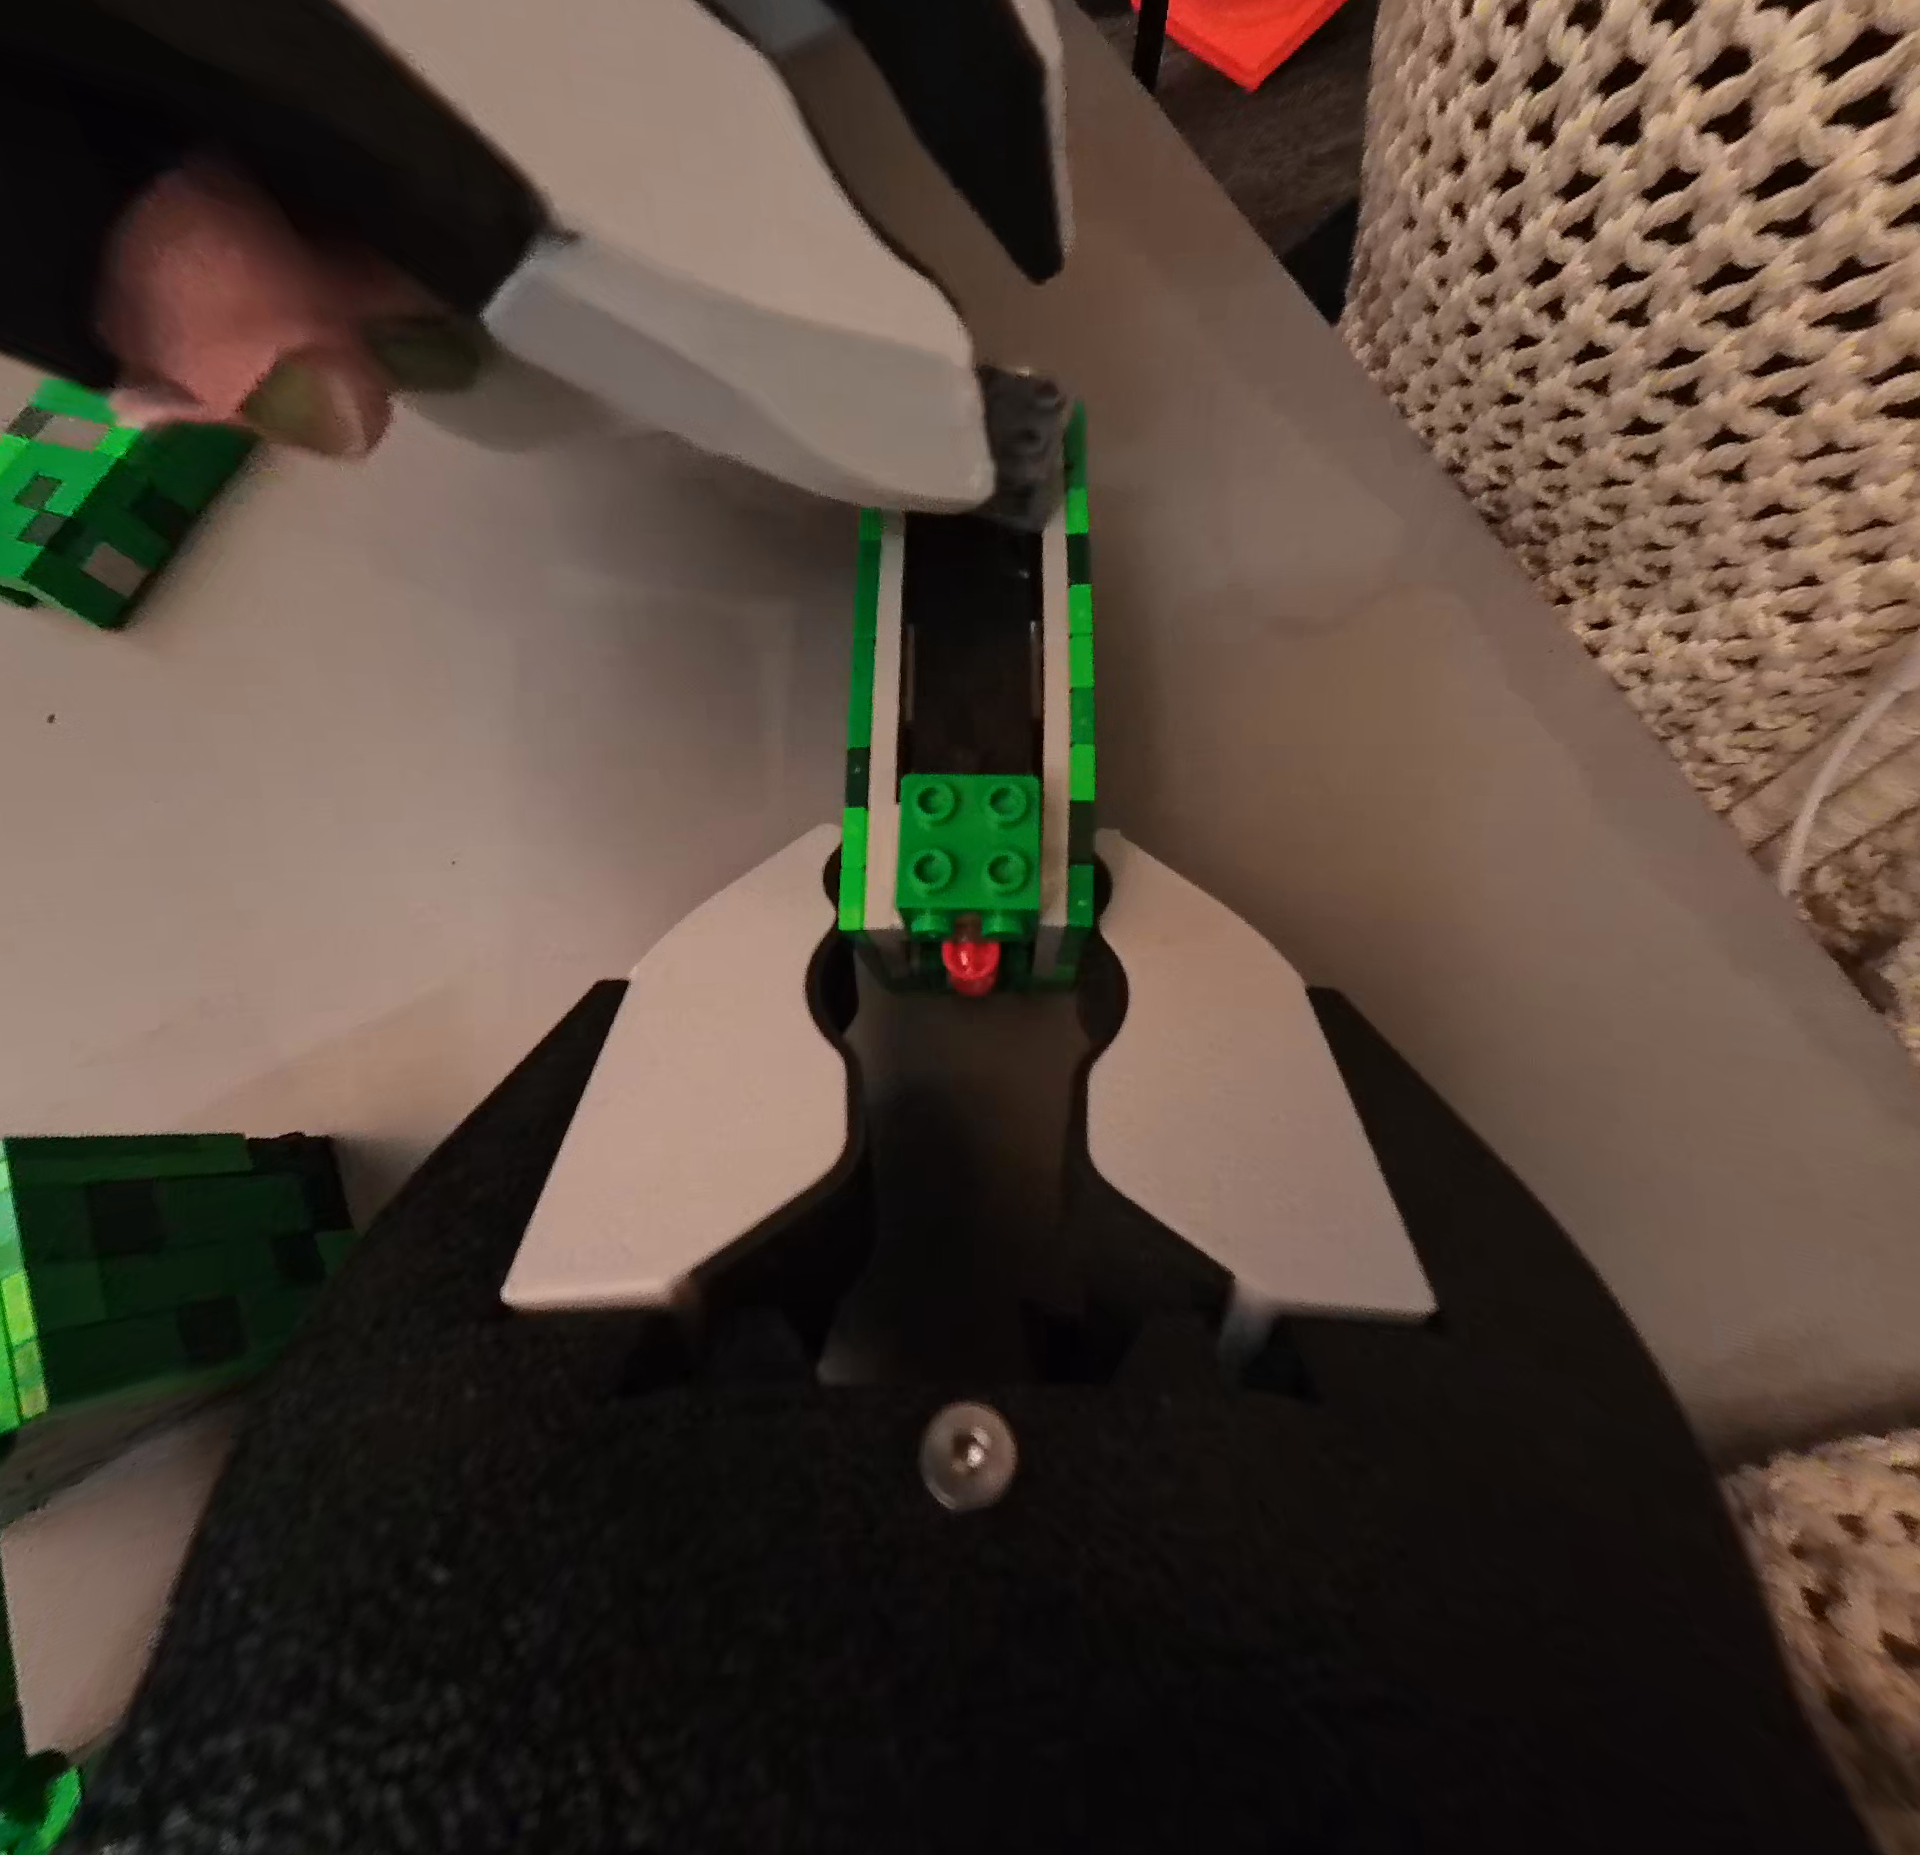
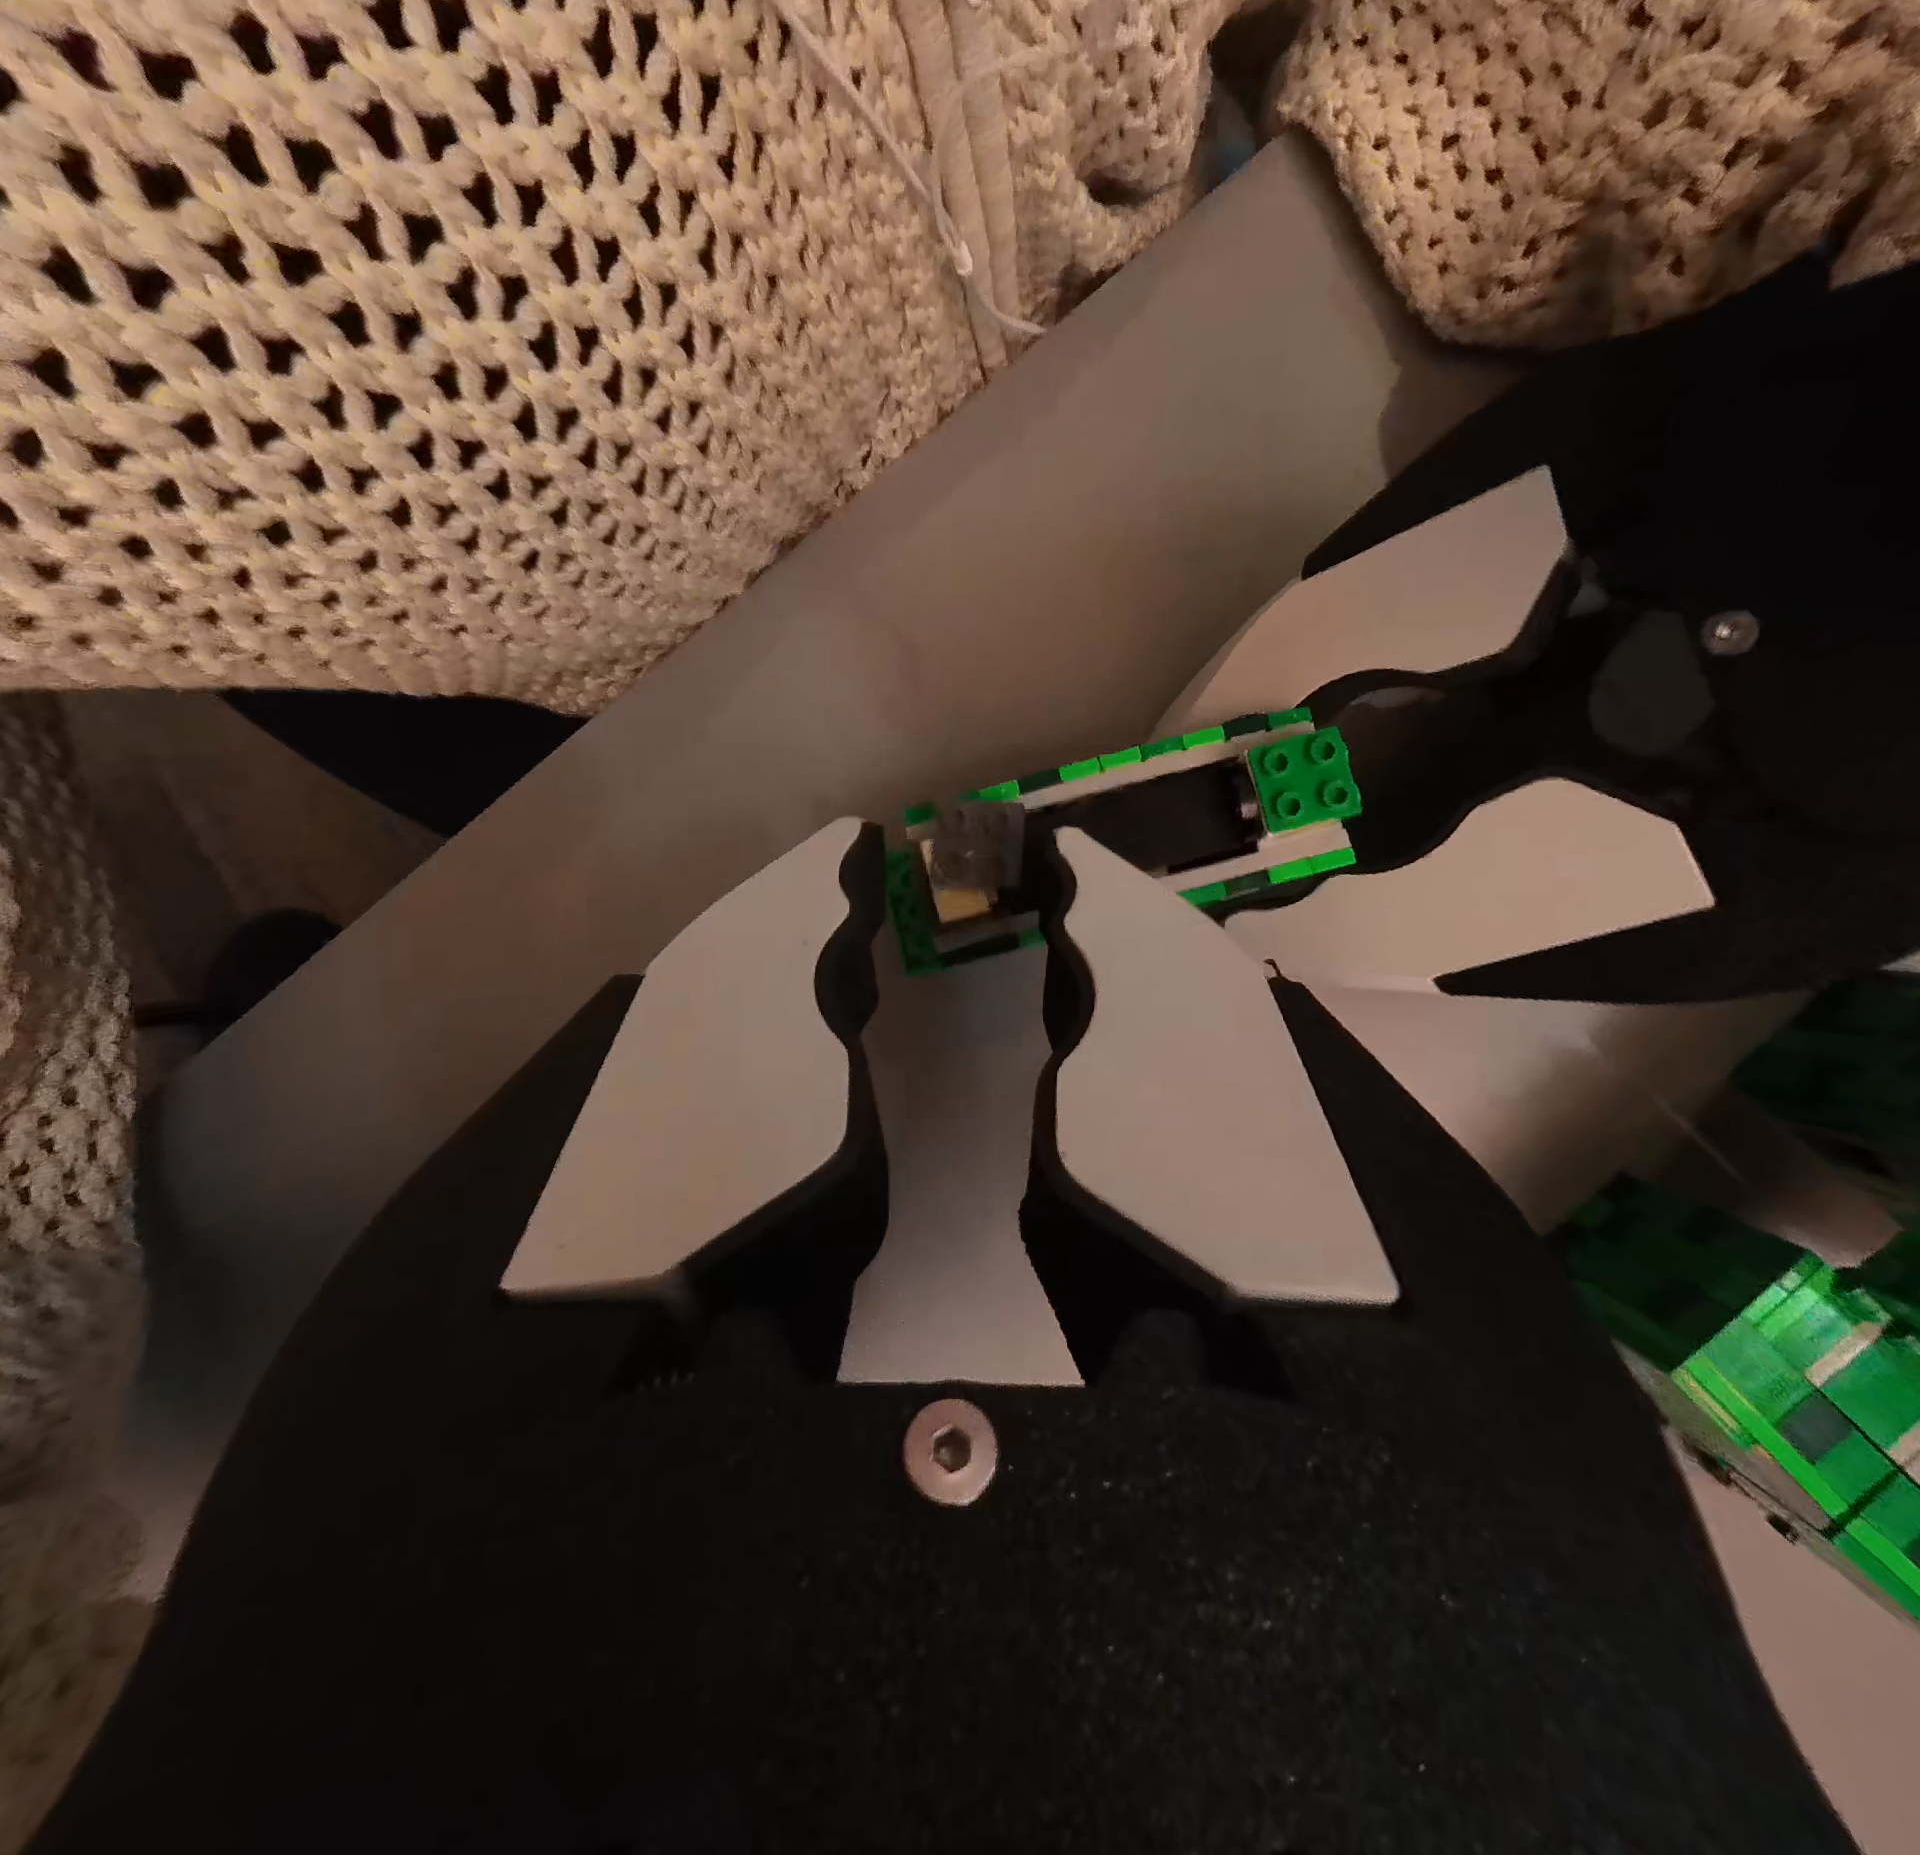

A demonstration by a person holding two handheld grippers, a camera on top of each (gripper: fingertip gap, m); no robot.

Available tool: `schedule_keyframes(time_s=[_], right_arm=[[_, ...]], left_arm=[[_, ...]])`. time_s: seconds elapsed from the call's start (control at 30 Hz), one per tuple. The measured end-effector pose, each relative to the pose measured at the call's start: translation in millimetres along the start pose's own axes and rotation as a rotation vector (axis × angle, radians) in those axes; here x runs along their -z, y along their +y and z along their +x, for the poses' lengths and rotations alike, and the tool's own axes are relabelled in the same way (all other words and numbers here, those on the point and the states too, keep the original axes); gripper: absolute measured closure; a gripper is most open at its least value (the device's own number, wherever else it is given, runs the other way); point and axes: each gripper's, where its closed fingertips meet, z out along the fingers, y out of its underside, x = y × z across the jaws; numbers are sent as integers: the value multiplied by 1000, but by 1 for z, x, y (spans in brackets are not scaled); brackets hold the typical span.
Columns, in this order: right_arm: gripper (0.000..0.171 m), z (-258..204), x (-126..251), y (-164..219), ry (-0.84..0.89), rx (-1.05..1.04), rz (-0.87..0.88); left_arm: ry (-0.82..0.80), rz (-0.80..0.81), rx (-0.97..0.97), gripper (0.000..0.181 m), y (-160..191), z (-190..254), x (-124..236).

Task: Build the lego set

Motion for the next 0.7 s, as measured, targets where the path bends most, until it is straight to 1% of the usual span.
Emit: schedule_keyframes(time_s=[0.07, 0.17, 0.33, 0.7], right_arm=[[144, 0, -3, -1, 33, 37, -32], [144, -3, -7, -3, 31, 60, -85], [149, -8, -9, -12, 17, 94, -93], [150, -10, -10, -2, 5, 45, -177]], left_arm=[[0, 0, 1, 142, 0, 0, 0], [0, 0, 1, 142, 0, 0, 0], [0, 0, 3, 142, 0, 1, 0], [8, -1, 4, 142, 0, 3, 0]])
